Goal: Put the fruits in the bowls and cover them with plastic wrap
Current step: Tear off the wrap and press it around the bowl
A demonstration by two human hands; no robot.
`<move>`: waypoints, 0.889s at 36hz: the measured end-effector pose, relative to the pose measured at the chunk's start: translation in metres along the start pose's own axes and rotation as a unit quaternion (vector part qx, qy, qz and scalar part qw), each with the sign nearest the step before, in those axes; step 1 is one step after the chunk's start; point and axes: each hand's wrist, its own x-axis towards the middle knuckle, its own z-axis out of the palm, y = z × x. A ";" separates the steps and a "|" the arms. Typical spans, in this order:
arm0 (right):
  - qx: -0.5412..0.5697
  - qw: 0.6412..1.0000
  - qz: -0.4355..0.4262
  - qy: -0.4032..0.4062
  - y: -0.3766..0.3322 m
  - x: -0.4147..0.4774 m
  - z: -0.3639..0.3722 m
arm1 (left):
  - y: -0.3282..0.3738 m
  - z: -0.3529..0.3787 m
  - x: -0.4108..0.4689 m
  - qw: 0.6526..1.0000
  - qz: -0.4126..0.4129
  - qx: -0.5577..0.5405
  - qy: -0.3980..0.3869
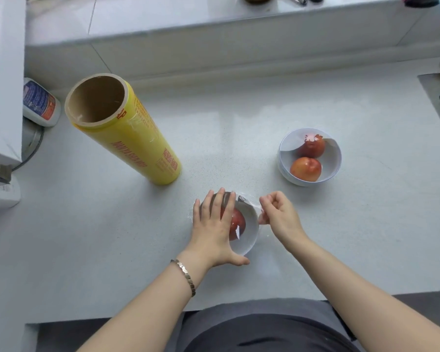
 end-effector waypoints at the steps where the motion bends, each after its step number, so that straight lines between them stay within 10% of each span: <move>1: -0.016 1.000 -0.014 0.016 0.001 0.000 0.003 | 0.000 0.000 0.000 1.000 -0.001 0.003 0.001; 16: -0.092 0.977 -0.065 0.179 0.024 0.019 0.004 | 0.001 0.004 0.001 0.999 -0.016 -0.019 0.031; 26: -0.165 0.982 0.078 0.056 0.024 0.041 0.008 | 0.006 0.010 0.001 0.991 -0.102 -0.043 0.071; 32: 0.006 0.986 0.141 -0.088 0.022 0.025 -0.008 | 0.013 -0.003 -0.004 0.966 -0.222 -0.131 0.011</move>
